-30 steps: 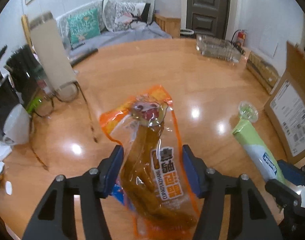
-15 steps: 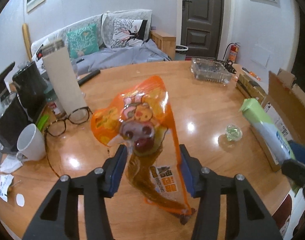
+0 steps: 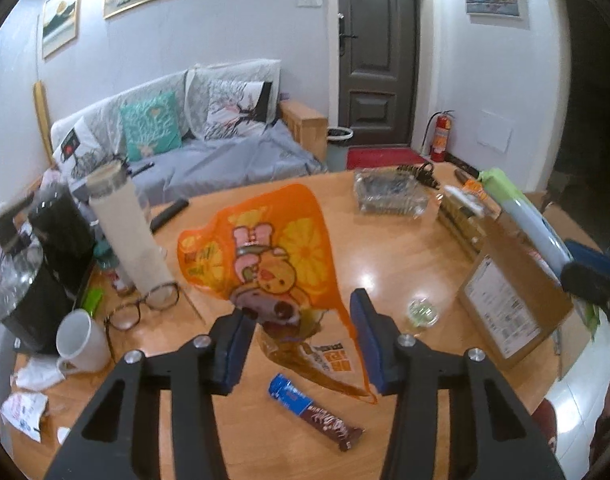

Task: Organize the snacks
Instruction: 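Carry the bread-stick pack and green candy stick into the box and open both tools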

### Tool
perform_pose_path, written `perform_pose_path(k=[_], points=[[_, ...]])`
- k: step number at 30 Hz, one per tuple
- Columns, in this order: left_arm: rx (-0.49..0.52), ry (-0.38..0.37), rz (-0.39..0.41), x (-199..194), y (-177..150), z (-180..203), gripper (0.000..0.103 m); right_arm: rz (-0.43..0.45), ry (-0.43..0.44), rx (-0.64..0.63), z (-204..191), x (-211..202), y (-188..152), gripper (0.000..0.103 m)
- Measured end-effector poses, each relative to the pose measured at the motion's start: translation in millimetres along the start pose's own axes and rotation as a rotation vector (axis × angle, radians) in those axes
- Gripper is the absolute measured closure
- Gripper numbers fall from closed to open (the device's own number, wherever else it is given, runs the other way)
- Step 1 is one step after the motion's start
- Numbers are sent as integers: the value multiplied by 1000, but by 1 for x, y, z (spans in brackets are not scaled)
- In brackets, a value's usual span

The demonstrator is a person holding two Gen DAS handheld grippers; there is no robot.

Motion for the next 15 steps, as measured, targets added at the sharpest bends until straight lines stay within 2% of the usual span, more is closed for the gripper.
perform_pose_path(k=[7, 12, 15], points=[[87, -48, 93, -35, 56, 33, 58, 37, -57, -4, 34, -39, 29, 81], [158, -142, 155, -61, 104, 77, 58, 1, -159, 16, 83, -60, 28, 81], [198, -221, 176, -70, 131, 111, 58, -48, -184, 51, 113, -61, 20, 81]])
Point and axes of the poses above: each gripper's, at about its wrist camera, not at the fingertips, and x roughly the way its jaws point, z to its right, y to its top, the point moved 6 cm from there along x, roughly the way its jaws point, and after that the axes turned 8 degrees about x, right-handed, at the moved point
